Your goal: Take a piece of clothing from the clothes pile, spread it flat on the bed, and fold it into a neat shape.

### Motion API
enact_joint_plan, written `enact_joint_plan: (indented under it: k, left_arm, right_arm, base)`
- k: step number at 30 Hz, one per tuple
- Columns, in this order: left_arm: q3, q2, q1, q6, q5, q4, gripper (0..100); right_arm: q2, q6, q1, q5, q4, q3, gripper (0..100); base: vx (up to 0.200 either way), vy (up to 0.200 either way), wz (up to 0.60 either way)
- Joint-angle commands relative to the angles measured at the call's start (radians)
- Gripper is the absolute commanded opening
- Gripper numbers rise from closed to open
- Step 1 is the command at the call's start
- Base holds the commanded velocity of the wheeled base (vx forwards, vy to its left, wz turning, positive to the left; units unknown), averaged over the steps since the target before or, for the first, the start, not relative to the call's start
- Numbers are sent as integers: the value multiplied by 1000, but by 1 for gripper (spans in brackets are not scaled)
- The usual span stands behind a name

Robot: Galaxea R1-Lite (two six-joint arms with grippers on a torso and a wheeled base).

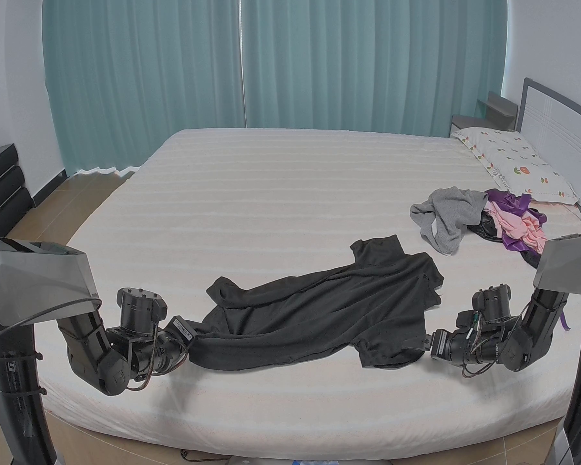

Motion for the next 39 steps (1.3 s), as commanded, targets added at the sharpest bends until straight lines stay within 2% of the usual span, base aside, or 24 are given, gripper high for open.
enact_joint_plan:
  k: [1, 5, 6, 15, 22, 28, 33, 39]
  left_arm:
    - [0, 0, 1, 0, 0, -1, 0]
    - [0, 0, -1, 0, 0, -1, 0]
    - [0, 0, -1, 0, 0, -1, 0]
    - [8, -2, -1, 0, -8, -1, 0]
    - [37, -32, -10, 1, -9, -1, 0]
    - [94, -95, -27, 9, -12, -1, 0]
    - [145, -131, -61, 33, -21, -1, 0]
    - [186, -143, -81, 70, -28, 1, 0]
  right_arm:
    - [27, 12, 25, -3, 4, -30, 100]
    - [31, 21, 37, -14, 15, -53, 100]
    - [33, 21, 40, -20, 15, -53, 0]
    - [-32, 16, 5, -37, 16, 13, 0]
    - [-127, 12, -58, 0, 16, 114, 0]
    - [-246, 4, -97, 42, 15, 273, 0]
    - [-314, -66, -132, 49, 13, 391, 0]
    - [-342, -151, -133, 52, 5, 525, 0]
  base:
    - [0, 0, 0]
    - [0, 0, 0]
    - [0, 0, 0]
    - [0, 0, 0]
    - [0, 0, 0]
    - [0, 0, 0]
    - [0, 0, 0]
    - [0, 0, 0]
